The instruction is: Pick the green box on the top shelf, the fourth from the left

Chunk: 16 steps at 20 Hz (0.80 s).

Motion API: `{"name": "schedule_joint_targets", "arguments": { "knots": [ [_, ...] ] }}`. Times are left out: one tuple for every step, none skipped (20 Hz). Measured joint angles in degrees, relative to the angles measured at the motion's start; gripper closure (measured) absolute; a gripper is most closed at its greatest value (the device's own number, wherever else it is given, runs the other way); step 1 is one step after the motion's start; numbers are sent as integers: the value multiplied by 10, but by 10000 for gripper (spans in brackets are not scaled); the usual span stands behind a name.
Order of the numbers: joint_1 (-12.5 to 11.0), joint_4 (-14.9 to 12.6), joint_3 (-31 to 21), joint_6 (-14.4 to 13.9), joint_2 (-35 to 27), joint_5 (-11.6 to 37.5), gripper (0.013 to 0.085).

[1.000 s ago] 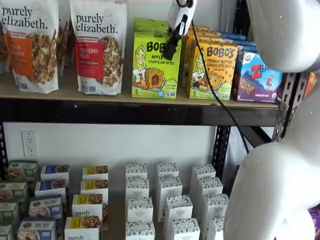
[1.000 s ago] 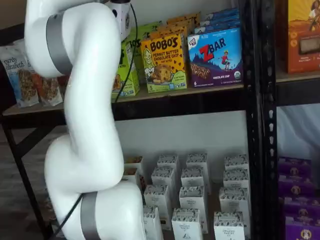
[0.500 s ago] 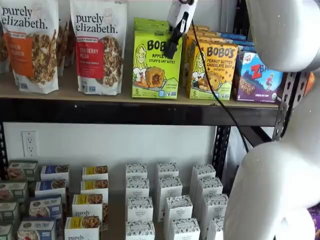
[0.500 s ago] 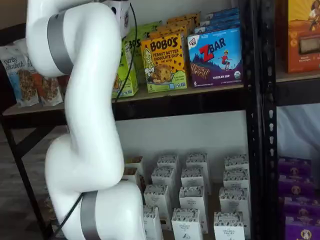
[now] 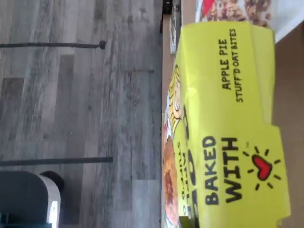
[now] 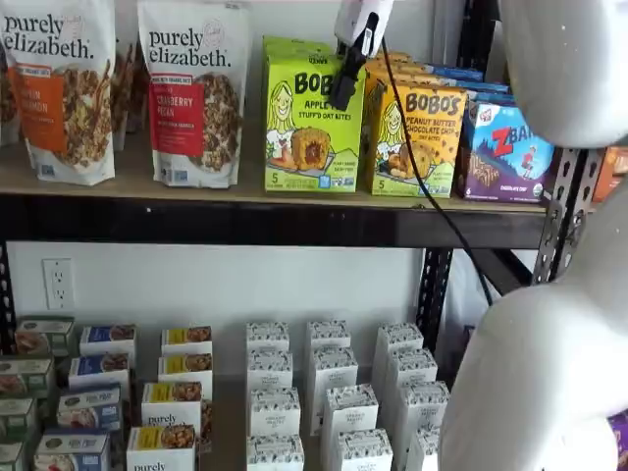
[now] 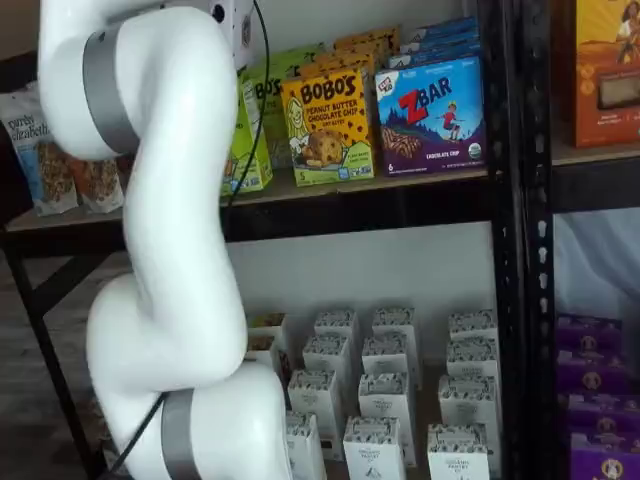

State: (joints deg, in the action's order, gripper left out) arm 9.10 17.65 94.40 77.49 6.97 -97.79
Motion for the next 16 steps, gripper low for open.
{"name": "schedule_joint_targets", "arguments": {
  "knots": [
    [0, -1, -6, 0, 7, -2, 770],
    [0, -3, -13, 0, 15, -5, 770],
    [-1, -4, -21, 0, 24, -7, 770],
    [-2, -4, -29, 2, 33, -11, 770],
    [-4, -5, -36, 3, 41, -14, 770],
    [-7, -5, -47, 5, 53, -17, 770],
    [-9, -5, -55, 7, 61, -19, 770],
    [-11, -5, -62, 9, 69, -21, 770],
    [-13, -5, -71, 11, 79, -23, 770],
    [-16, -6, -81, 13, 90, -24, 770],
    [-19, -5, -92, 16, 102, -27, 770],
    [-23, -3, -102, 19, 114, -31, 770],
    [-27, -1, -110, 21, 124, -35, 770],
    [-30, 0, -118, 23, 133, -38, 770],
    [-33, 1, -127, 26, 143, -40, 770],
    [-37, 2, -136, 29, 153, -42, 770]
  ]
}}
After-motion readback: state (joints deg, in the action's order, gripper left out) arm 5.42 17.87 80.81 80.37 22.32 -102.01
